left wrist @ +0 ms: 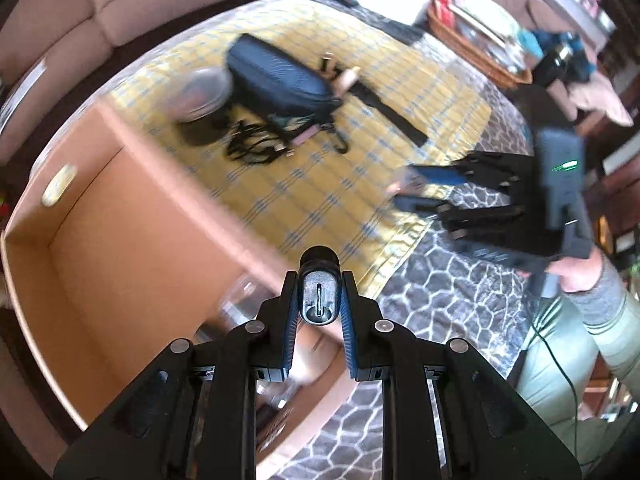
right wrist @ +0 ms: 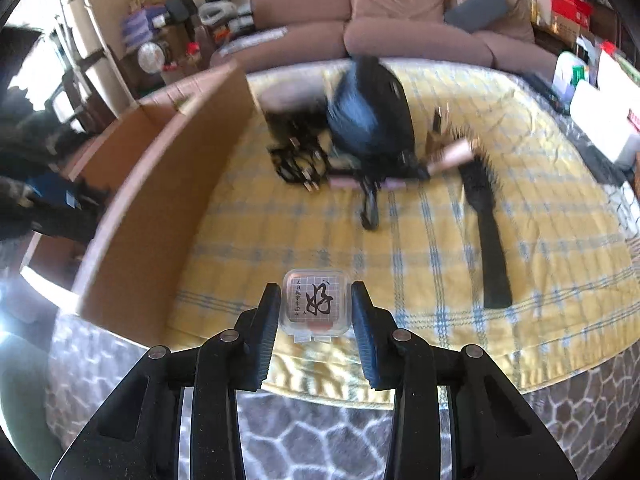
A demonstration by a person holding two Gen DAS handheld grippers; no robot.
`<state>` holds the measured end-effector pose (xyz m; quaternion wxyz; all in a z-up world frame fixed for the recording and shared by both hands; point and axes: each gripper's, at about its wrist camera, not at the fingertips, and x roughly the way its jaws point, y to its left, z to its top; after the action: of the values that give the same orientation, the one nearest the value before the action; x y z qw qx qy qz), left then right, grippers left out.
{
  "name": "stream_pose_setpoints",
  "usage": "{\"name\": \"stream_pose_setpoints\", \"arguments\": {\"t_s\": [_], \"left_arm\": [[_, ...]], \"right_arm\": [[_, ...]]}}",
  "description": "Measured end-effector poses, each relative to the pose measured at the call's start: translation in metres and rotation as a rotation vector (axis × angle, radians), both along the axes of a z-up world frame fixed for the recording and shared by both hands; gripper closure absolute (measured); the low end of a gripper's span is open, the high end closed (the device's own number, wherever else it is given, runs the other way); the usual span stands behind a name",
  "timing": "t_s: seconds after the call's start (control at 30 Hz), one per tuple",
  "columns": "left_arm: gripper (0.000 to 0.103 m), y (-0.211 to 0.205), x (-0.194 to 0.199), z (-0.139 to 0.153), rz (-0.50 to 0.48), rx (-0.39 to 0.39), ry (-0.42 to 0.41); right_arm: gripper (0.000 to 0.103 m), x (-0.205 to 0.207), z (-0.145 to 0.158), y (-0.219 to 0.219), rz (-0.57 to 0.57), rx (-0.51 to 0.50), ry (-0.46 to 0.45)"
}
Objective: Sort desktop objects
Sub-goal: 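Carry the clear case and black cap into the cardboard box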
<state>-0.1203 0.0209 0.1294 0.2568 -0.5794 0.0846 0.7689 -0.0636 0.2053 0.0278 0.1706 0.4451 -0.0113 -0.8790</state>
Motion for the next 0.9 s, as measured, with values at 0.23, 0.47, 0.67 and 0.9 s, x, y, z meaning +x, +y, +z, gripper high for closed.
{"name": "stream_pose_setpoints", "arguments": {"t_s": [0.23, 0.47, 0.67, 0.9], "left_arm": [[0.085, -0.068, 0.032, 0.006, 0.129, 0.054, 0.03], [0.085, -0.114, 0.059, -0.011, 0.183, 0.06, 0.001], [0.085, -0.137, 0.067, -0.04, 0.207, 0.063, -0.046], [0.084, -0.148, 0.069, -0.051, 0.213, 0.109, -0.061]], "right_arm": [[0.067, 0.023, 0.059, -0.051, 0.111, -0.08, 0.075], [0.068, 0.028, 0.075, -0.128, 0.269, -0.169, 0.016], [0.067, 0.016, 0.049, -0.175, 0.307, -0.196, -0.095], [0.067, 0.005, 0.024, -0.19, 0.299, -0.258, -0.228]]}}
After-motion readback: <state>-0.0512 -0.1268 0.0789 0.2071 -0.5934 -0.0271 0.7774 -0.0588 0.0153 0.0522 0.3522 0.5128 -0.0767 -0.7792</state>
